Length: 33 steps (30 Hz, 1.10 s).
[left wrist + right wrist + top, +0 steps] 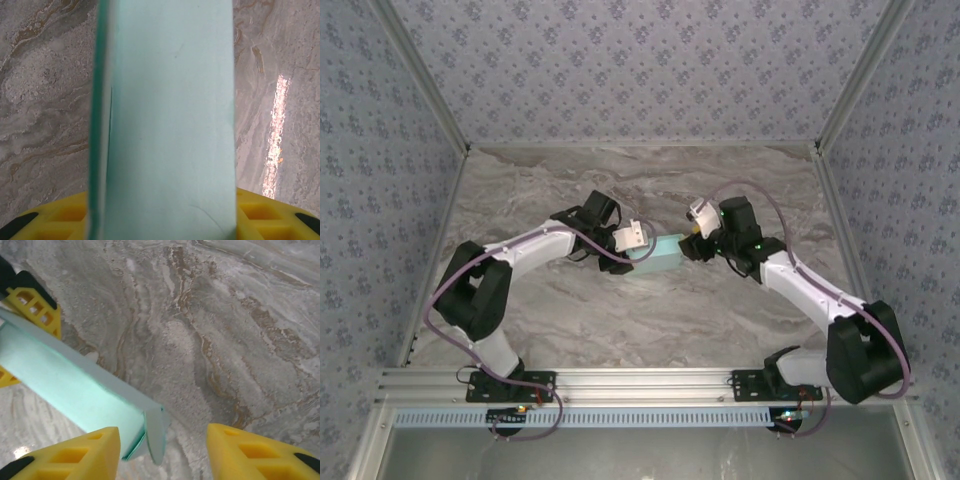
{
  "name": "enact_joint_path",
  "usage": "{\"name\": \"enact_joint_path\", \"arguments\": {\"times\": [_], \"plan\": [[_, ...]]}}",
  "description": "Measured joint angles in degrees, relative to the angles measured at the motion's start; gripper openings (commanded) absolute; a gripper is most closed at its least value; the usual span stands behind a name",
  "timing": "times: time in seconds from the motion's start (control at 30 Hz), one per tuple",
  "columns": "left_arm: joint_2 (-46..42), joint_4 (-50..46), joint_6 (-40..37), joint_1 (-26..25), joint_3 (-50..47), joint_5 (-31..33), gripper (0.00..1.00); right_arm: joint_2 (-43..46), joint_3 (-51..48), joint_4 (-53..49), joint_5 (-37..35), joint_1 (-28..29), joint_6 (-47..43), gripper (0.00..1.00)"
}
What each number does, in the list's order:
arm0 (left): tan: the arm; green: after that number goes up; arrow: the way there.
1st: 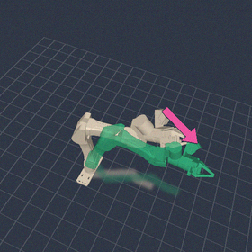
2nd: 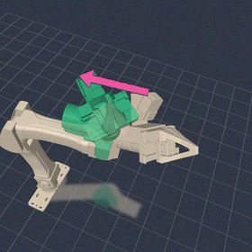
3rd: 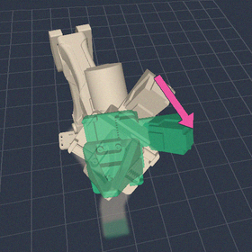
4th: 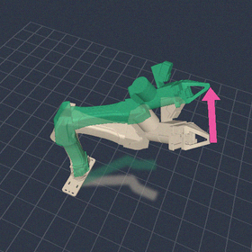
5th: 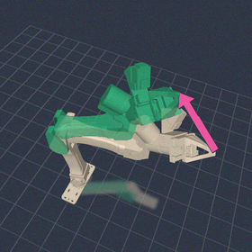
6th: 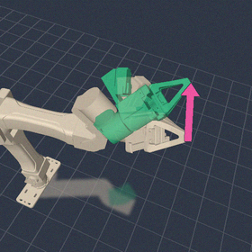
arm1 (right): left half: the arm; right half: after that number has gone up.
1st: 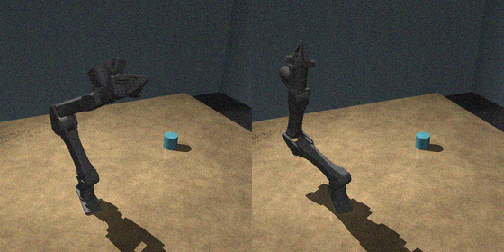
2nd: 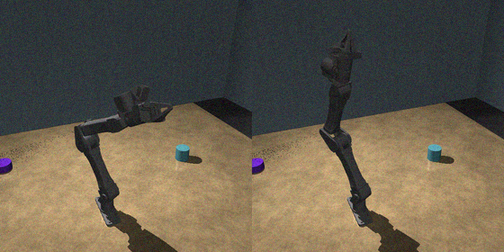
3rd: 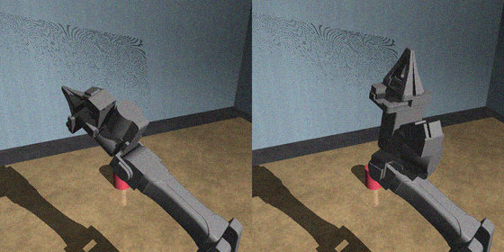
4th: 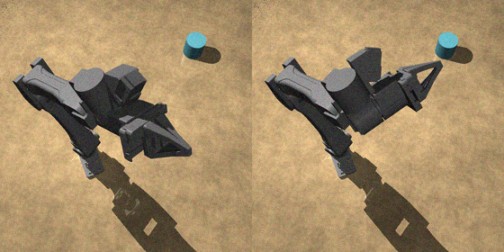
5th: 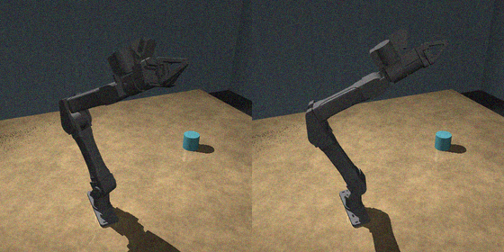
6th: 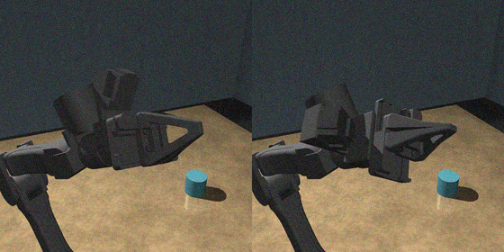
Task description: Fold the paper box
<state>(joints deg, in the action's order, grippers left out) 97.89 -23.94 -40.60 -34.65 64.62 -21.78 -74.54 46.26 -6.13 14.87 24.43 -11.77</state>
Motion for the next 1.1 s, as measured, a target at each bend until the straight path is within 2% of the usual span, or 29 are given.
{"name": "enact_joint_path", "arguments": {"times": [0.6, 0.9, 1.1], "plan": [[0.61, 0.2, 1.25, 0.59, 0.15, -1.22, 0.49, -6.12, 2.64, 0.61, -5.09, 1.29, 2.03, 0.35], [0.66, 3.87, 4.72, 0.61, 0.15, -1.18, 0.49, -6.88, 7.67, -1.55, -10.49, 5.86, 9.97, 0.21], [0.92, 5.6, 6.69, 0.92, 0.09, -1.18, 0.49, -7.52, 8.79, -4.42, -16.0, 8.02, 14.1, 0.21]]}}
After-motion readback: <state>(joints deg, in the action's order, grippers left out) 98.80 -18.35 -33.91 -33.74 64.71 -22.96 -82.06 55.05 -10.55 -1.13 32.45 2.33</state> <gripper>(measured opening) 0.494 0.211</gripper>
